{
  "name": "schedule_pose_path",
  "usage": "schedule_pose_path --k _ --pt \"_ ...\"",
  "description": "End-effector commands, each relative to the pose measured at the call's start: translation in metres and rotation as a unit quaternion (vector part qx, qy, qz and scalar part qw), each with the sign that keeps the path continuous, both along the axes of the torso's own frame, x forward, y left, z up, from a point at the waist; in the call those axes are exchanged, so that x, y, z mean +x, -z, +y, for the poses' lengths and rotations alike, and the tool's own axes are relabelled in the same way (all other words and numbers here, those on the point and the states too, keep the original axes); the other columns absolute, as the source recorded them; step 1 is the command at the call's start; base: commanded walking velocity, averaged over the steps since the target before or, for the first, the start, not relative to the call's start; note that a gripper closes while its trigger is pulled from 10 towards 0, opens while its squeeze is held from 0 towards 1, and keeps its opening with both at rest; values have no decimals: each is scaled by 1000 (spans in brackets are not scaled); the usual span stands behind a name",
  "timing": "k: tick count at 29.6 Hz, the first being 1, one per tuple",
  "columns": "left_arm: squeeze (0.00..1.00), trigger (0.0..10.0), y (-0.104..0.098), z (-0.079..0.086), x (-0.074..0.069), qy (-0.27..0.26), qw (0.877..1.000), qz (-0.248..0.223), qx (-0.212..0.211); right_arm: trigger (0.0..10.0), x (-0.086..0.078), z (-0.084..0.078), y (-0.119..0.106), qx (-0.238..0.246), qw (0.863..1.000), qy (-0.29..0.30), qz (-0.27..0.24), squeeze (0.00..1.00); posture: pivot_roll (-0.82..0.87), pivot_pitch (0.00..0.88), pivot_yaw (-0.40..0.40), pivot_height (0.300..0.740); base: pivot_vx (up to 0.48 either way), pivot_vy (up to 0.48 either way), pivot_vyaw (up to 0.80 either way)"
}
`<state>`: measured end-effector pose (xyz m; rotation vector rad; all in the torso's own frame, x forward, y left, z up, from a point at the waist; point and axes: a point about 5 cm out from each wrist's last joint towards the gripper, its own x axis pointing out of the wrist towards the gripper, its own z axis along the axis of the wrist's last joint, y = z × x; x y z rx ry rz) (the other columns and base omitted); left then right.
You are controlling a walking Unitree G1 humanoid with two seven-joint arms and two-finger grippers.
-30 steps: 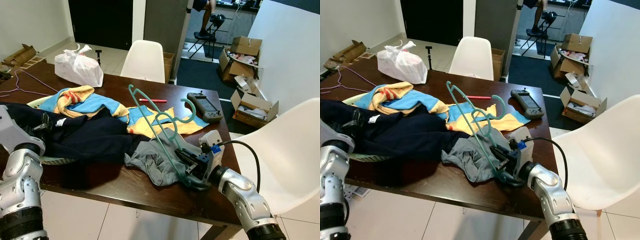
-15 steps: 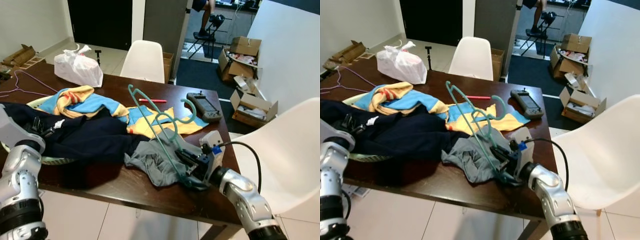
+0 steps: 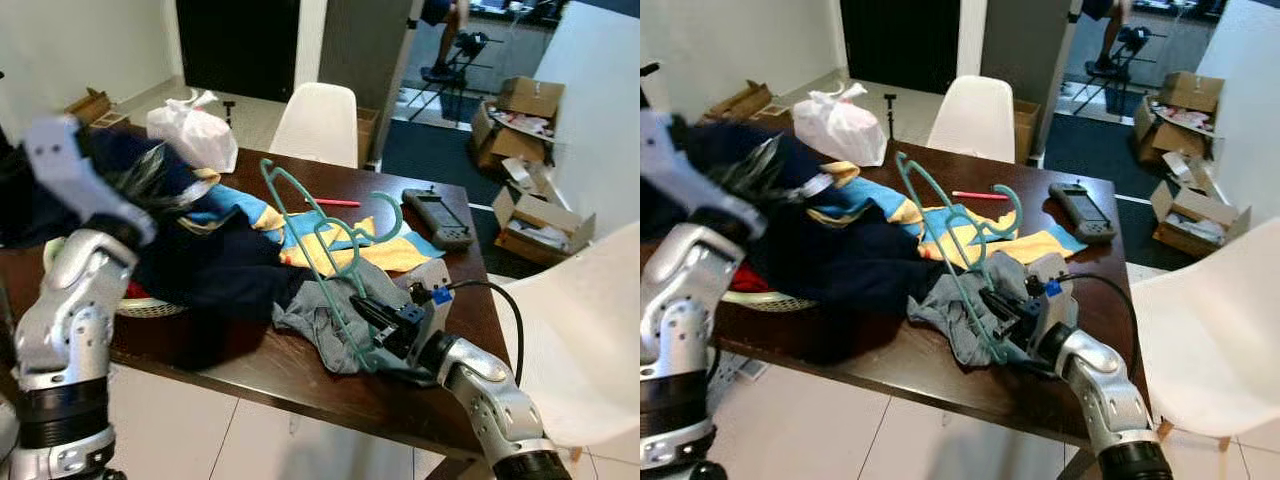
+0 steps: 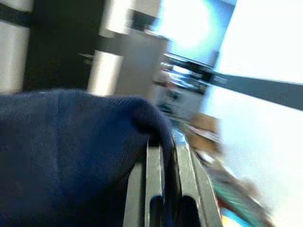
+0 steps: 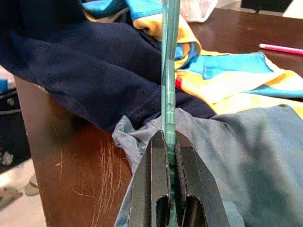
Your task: Hang hanger
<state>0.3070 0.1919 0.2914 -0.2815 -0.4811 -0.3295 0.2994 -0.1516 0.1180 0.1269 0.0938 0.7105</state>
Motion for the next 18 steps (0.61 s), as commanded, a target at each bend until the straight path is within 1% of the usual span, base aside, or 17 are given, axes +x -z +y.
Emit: schedule_pose_path --k 1,3,4,5,6,7,10,11,12,13,14,15,16,18 --pt "0 0 -11 -13 -5 41 999 -23 2 10000 2 -6 0 15 1000 19 9 0 107 0 -78 740 0 0 0" --pt "0 0 -25 -32 -14 110 992 -55 4 10000 3 -8 0 29 999 28 12 0 106 0 -75 740 0 0 0" --pt "0 0 -25 -32 -14 110 992 -55 4 10000 3 -8 0 29 999 28 12 0 106 0 -75 740 0 0 0" --pt "0 0 -30 -42 -18 150 986 -66 11 10000 5 -9 -1 37 999 34 12 0 108 0 -76 740 0 0 0" --pt "0 0 -33 -49 -22 175 982 -72 16 10000 5 -10 -2 43 998 39 12 0 108 0 -75 740 0 0 0" --pt "0 0 -33 -49 -22 175 982 -72 16 10000 5 -10 -2 43 998 39 12 0 108 0 -75 740 0 0 0" --pt "0 0 -33 -69 -35 256 962 -80 49 10000 10 -17 -4 71 995 68 18 0 108 0 -70 740 0 0 0" --pt "0 0 -33 -69 -35 256 962 -80 49 10000 10 -17 -4 71 995 68 18 0 108 0 -70 740 0 0 0" --pt "0 0 -31 -76 -41 292 951 -80 58 10000 12 -21 -6 87 993 83 20 0 110 0 -68 740 0 0 0" --pt "0 0 -31 -76 -41 292 951 -80 58 10000 12 -21 -6 87 993 83 20 0 110 0 -68 740 0 0 0" --pt "0 0 -29 -81 -45 314 944 -79 63 10000 13 -24 -7 97 991 92 21 0 110 0 -68 740 0 0 0" --pt "0 0 -29 -81 -45 314 944 -79 63 10000 13 -24 -7 97 991 92 21 0 110 0 -68 740 0 0 0" --pt "0 0 -26 -89 -51 343 934 -73 72 10000 15 -27 -8 107 989 104 21 0 113 0 -69 740 0 0 0" --pt "0 0 -26 -89 -51 343 934 -73 72 10000 15 -27 -8 107 989 104 21 0 113 0 -69 740 0 0 0"
